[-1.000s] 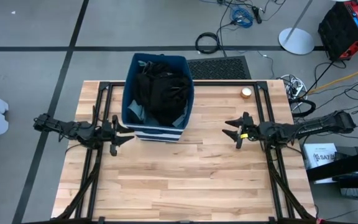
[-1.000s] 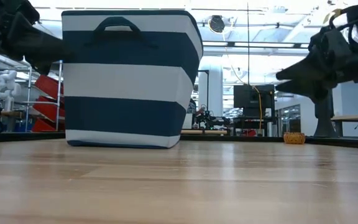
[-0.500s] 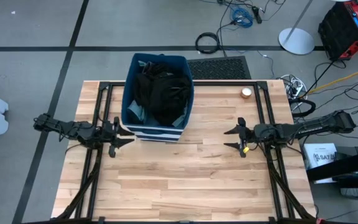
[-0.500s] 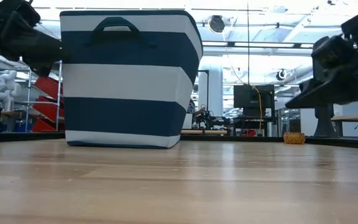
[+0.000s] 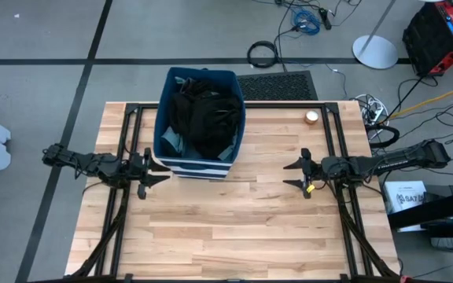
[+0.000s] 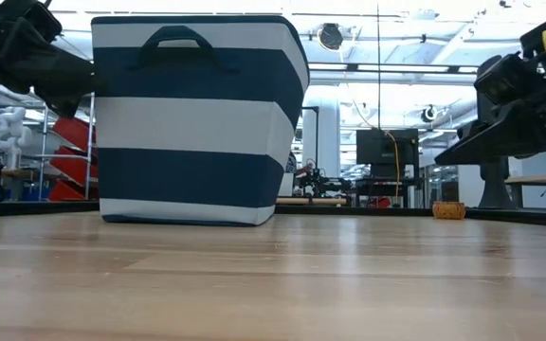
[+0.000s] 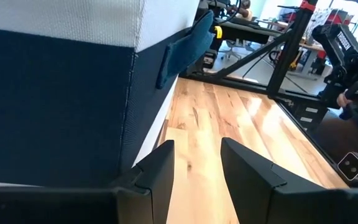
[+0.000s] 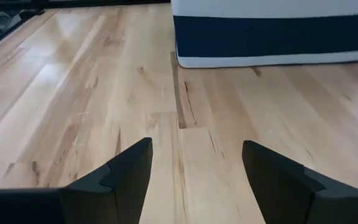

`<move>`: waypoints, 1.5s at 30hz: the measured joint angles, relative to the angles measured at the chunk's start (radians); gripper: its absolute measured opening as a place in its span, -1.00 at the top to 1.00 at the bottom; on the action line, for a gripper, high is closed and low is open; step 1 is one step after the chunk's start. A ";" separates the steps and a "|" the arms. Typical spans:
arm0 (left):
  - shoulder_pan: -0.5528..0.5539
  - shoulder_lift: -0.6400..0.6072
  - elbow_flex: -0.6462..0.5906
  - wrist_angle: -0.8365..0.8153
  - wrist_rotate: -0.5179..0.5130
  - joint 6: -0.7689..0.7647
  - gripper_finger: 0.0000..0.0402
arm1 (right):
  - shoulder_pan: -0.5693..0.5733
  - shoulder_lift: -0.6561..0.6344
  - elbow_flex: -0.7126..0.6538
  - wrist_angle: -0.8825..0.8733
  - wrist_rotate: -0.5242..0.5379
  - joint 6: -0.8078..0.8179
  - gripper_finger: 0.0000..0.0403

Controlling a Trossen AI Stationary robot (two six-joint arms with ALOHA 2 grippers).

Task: Sort clothes
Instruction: Return to Home Position

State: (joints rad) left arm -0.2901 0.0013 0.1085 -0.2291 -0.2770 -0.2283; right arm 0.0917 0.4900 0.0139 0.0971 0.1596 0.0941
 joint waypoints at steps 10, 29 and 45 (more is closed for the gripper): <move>0.000 0.000 0.000 0.002 0.004 0.000 0.30 | 0.000 0.000 0.000 0.000 0.000 0.025 -0.18; 0.000 0.000 0.000 0.002 0.004 0.000 0.30 | 0.000 0.000 0.000 0.000 0.000 0.025 -0.18; 0.000 0.000 0.000 0.002 0.004 0.000 0.30 | 0.000 0.000 0.000 0.000 0.000 0.025 -0.18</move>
State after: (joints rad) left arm -0.2901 0.0013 0.1085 -0.2268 -0.2726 -0.2285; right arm 0.0917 0.4904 0.0139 0.0967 0.1596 0.1192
